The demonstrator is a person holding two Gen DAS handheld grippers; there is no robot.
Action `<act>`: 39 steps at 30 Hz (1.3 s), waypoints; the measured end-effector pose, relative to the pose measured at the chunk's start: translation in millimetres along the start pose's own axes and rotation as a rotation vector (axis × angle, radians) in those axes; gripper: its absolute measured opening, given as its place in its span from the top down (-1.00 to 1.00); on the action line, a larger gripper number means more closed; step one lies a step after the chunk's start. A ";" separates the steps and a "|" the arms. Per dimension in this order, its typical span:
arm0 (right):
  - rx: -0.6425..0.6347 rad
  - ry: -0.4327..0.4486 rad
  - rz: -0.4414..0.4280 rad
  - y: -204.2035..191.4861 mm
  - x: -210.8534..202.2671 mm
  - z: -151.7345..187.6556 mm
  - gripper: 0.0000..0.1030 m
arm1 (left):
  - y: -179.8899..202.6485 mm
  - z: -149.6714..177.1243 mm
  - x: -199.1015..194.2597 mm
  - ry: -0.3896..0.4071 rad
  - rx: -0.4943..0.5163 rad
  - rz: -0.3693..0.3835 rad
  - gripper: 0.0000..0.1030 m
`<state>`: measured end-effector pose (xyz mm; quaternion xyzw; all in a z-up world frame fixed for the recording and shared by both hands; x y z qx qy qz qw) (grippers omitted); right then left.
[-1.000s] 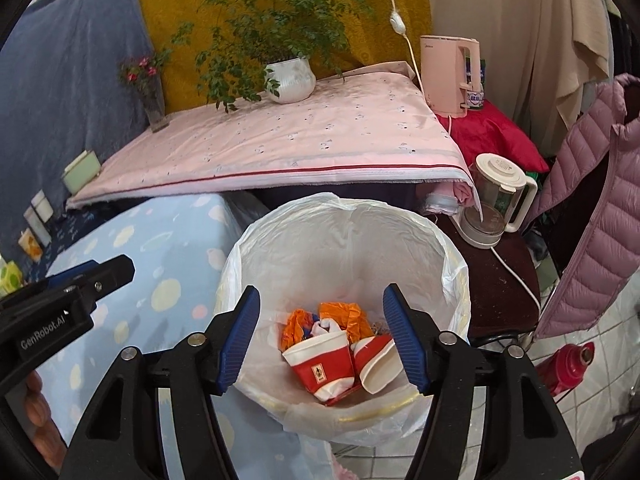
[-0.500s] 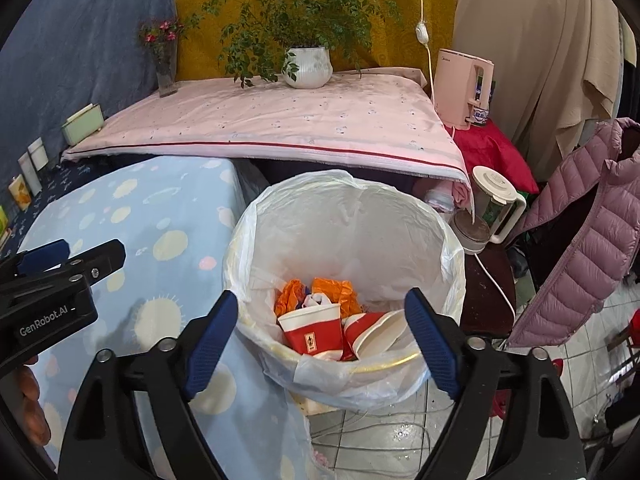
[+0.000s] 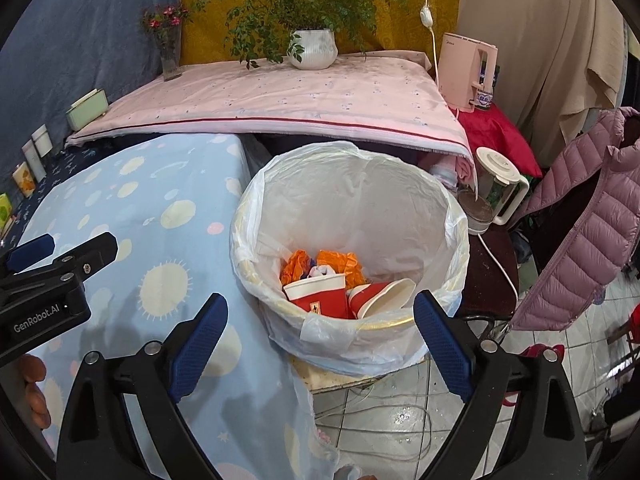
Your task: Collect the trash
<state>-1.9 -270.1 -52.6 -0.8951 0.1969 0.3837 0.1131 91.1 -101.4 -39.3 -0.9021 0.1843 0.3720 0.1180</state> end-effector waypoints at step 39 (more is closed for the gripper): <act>-0.042 0.036 0.070 5.9 -26.7 8.5 -0.75 | 12.8 8.9 -14.1 -0.015 -0.017 0.007 -0.85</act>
Point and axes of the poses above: each gripper's, at about its wrist camera, not at the fingertips, and x roughly the way its jaws point, y to its right, z to its underside, the point moved 2 cm from there along x, roughly the way its jaws point, and after that the axes turned 5 degrees about x, right-handed, at the moved point
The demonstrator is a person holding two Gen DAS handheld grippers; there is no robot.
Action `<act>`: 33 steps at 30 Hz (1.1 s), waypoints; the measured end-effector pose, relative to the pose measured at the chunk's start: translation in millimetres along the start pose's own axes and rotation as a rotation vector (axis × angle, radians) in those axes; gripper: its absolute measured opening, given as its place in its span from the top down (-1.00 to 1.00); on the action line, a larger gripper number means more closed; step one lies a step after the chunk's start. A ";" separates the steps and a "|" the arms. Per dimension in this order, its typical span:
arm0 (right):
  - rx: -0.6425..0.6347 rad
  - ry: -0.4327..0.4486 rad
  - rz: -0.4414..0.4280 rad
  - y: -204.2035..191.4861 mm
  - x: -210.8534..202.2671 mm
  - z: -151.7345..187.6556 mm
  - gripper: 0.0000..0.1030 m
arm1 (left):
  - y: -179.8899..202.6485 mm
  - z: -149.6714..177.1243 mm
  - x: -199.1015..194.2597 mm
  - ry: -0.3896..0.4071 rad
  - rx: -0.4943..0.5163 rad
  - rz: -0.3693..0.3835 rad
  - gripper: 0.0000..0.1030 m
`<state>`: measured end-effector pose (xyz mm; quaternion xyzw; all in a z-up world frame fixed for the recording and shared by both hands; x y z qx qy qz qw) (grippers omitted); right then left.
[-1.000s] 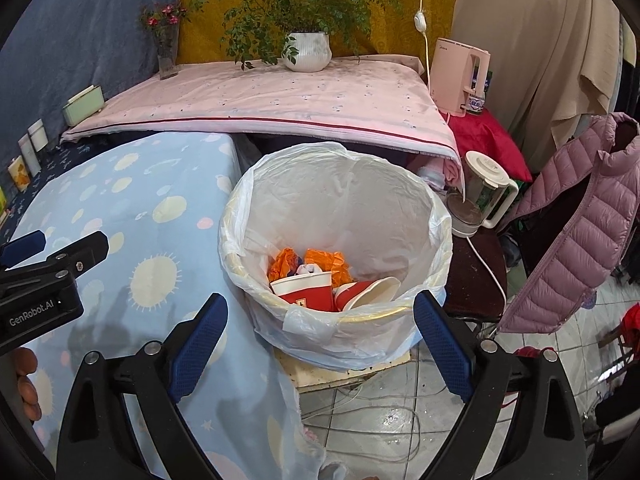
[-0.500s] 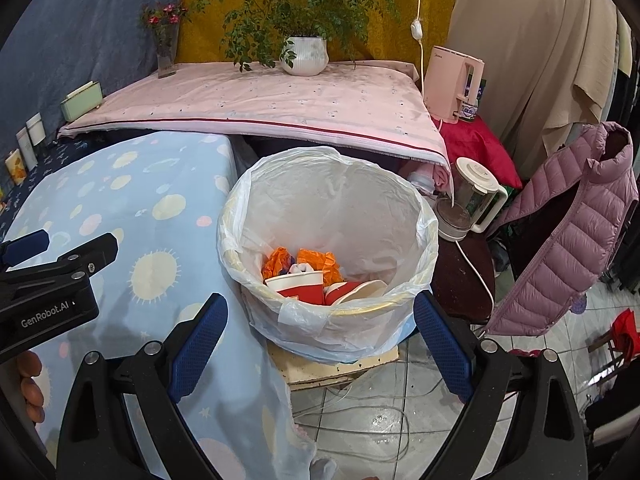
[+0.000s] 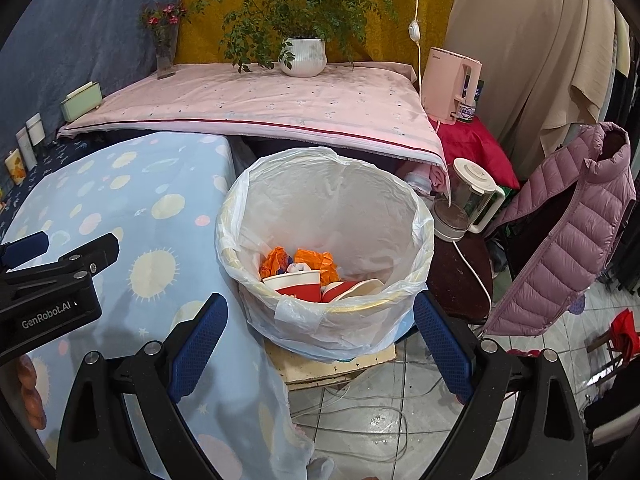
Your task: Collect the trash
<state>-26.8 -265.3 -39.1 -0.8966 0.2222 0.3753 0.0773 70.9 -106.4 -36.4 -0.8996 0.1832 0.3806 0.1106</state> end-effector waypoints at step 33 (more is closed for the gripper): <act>0.000 0.002 0.003 0.7 -1.6 3.2 -0.75 | 11.3 2.2 -3.3 0.007 0.016 0.002 -0.85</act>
Point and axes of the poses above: each gripper's, at about its wrist camera, not at the fingertips, and x roughly the way its jaws point, y to its right, z to its underside, the point moved 2 cm from there along x, roughly the way its jaws point, and after that the axes turned 5 degrees about x, right-handed, at the moved point
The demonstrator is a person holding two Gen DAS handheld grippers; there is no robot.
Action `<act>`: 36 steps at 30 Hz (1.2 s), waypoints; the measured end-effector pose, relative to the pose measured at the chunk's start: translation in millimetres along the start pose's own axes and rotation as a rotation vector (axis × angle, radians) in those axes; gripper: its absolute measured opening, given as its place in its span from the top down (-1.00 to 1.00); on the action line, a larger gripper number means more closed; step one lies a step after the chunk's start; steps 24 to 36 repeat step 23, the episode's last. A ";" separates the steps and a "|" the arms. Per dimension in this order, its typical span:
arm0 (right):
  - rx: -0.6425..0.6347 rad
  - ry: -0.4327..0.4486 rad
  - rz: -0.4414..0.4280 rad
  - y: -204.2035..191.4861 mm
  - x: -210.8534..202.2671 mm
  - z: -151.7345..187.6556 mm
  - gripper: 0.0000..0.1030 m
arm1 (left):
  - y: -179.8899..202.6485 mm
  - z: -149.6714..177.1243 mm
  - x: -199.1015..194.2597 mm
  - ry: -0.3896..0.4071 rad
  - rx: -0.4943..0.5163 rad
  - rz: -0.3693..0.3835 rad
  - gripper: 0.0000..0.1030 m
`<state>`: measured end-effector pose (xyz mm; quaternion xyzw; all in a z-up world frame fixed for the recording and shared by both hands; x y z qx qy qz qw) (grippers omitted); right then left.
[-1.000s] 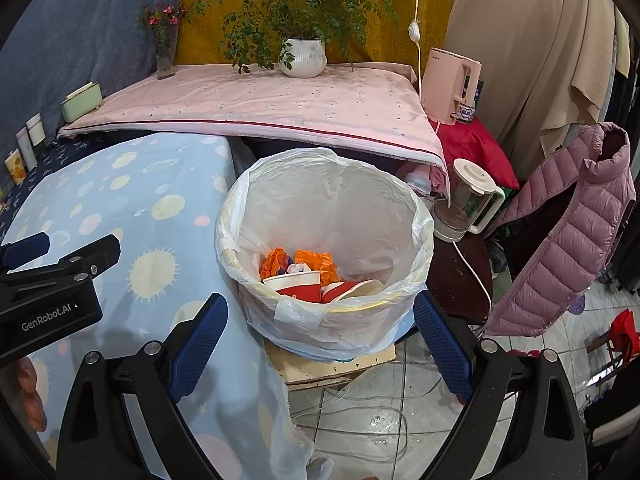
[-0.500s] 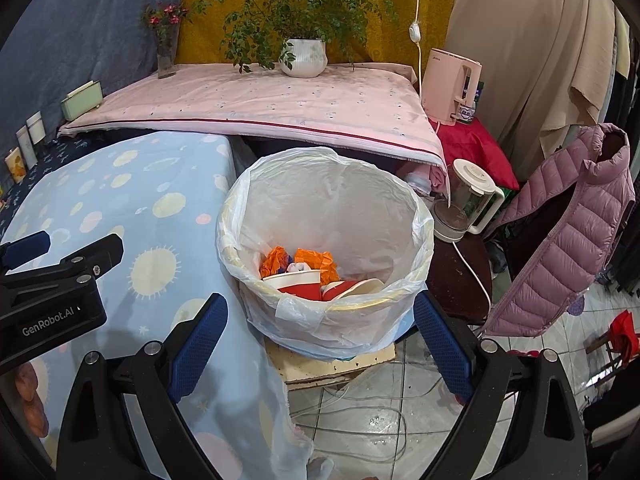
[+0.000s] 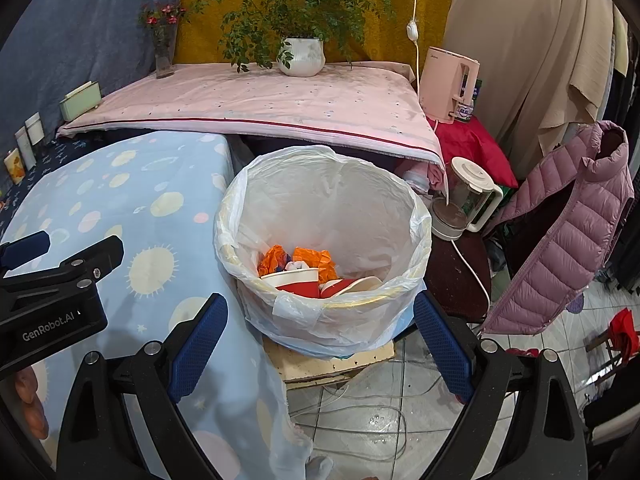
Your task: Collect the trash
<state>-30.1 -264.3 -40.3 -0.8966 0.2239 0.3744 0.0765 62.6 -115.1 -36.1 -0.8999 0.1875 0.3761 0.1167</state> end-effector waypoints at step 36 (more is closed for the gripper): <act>0.014 0.001 0.014 4.3 -3.9 2.9 -0.75 | 5.4 3.5 2.4 -0.007 0.013 0.010 -0.85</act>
Point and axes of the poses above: each gripper's, at about its wrist camera, not at the fingertips, and x roughly the way its jaws point, y to its right, z to its underside, the point moved 2 cm from there along x, roughly the way its jaws point, and after that the axes turned 5 degrees about x, right-handed, at the moved point
